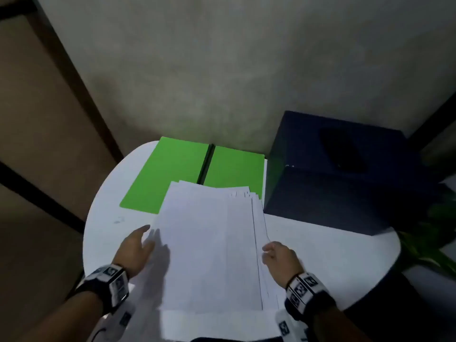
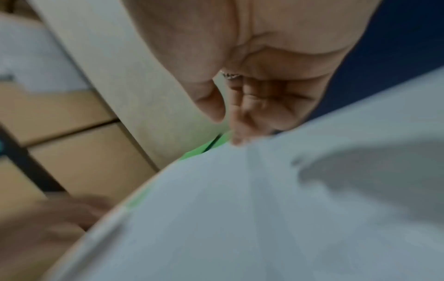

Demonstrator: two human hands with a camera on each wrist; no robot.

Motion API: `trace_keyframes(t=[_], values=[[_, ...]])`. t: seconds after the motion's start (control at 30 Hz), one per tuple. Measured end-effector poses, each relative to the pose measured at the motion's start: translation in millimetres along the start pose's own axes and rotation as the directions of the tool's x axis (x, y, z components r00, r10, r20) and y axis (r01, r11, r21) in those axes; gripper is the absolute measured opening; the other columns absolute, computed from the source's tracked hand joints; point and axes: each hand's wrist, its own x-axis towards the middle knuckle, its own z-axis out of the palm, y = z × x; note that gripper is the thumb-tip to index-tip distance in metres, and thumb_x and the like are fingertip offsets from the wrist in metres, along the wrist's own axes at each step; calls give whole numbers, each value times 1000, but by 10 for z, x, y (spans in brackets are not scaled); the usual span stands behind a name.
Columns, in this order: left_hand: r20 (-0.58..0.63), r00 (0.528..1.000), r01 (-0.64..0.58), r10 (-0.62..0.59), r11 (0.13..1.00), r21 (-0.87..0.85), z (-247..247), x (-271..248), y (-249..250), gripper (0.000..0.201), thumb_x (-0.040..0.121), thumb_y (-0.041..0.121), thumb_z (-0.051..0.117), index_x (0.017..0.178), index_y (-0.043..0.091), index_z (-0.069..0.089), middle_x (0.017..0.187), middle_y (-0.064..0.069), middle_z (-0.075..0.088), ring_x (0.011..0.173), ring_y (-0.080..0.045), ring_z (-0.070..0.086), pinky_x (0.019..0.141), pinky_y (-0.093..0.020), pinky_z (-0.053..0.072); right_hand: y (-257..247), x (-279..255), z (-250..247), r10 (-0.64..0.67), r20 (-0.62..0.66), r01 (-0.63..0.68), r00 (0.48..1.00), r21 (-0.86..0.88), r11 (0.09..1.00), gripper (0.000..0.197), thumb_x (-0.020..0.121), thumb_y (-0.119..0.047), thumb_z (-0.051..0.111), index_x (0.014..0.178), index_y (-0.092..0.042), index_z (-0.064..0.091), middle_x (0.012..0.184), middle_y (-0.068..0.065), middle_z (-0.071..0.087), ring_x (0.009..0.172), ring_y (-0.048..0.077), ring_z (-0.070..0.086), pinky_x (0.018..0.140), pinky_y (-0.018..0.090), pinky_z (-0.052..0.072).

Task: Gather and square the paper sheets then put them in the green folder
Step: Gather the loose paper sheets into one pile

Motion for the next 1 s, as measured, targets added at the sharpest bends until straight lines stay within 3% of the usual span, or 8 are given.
trace_keyframes(t=[0.1, 0.17, 0.33, 0.53, 0.73, 0.83, 0.9, 1.0], values=[[101, 993, 55, -65, 994, 98, 226, 131, 170, 53, 93, 18, 59, 140, -2, 43, 141, -23, 51, 128, -37, 50, 104, -39, 38, -231, 336, 417, 79, 56, -73, 995, -103, 992, 52, 93, -29, 57, 139, -9, 45, 140, 11, 52, 126, 24, 51, 100, 25, 39], [104, 991, 70, -85, 989, 133, 352, 136, 284, 49, 91, 19, 59, 134, -1, 47, 131, -24, 57, 120, -40, 55, 96, -40, 41, -336, 414, 627, 132, 5, -129, 991, -200, 971, 63, 91, -37, 56, 143, -7, 36, 146, 12, 41, 134, 27, 41, 108, 34, 33], [142, 967, 182, -213, 962, 205, 498, 70, 443, 65, 90, 32, 58, 146, 14, 30, 138, -12, 50, 128, -39, 45, 99, -49, 39, -402, 461, 798, 261, -89, -272, 961, -162, 949, 75, 87, -42, 59, 147, -9, 29, 152, 11, 31, 140, 30, 29, 110, 43, 30], [225, 955, 205, -193, 978, -32, 659, 230, 534, 50, 88, 28, 59, 129, 4, 44, 127, -21, 60, 117, -37, 57, 98, -40, 44, -436, 476, 935, 179, -67, -180, 982, -16, 983, 61, 89, -23, 62, 144, -6, 40, 146, 10, 42, 136, 26, 39, 111, 30, 32], [271, 953, 183, -136, 971, -155, 639, 322, 616, 42, 80, 26, 75, 109, 7, 50, 104, -13, 63, 97, -31, 61, 77, -34, 46, -552, 426, 953, 209, -32, -196, 977, 236, 952, 50, 92, -10, 60, 141, -9, 48, 140, 6, 53, 127, 21, 52, 97, 18, 38], [217, 962, 215, -165, 949, -230, 428, 374, 569, 38, 76, 21, 80, 106, 2, 67, 103, -18, 71, 98, -31, 68, 75, -31, 50, -535, 432, 895, 248, -192, -200, 950, 237, 951, 43, 92, -9, 57, 135, -7, 52, 134, 8, 59, 111, 19, 58, 93, 21, 40], [163, 972, 215, -170, 923, -318, 198, 433, 433, 37, 75, 16, 82, 105, -1, 70, 100, -20, 73, 93, -29, 70, 73, -29, 48, -467, 468, 867, 261, -309, -229, 915, 138, 964, 47, 90, -16, 60, 135, -6, 51, 135, 11, 57, 114, 22, 56, 96, 27, 42], [106, 983, 182, -150, 881, -438, -153, 523, 139, 33, 73, 11, 84, 103, 2, 71, 96, -17, 73, 86, -24, 69, 75, -30, 49, -469, 486, 974, 316, -264, -352, 911, -101, 930, 85, 80, -51, 68, 146, -10, 34, 145, 7, 40, 128, 30, 41, 102, 45, 41]])
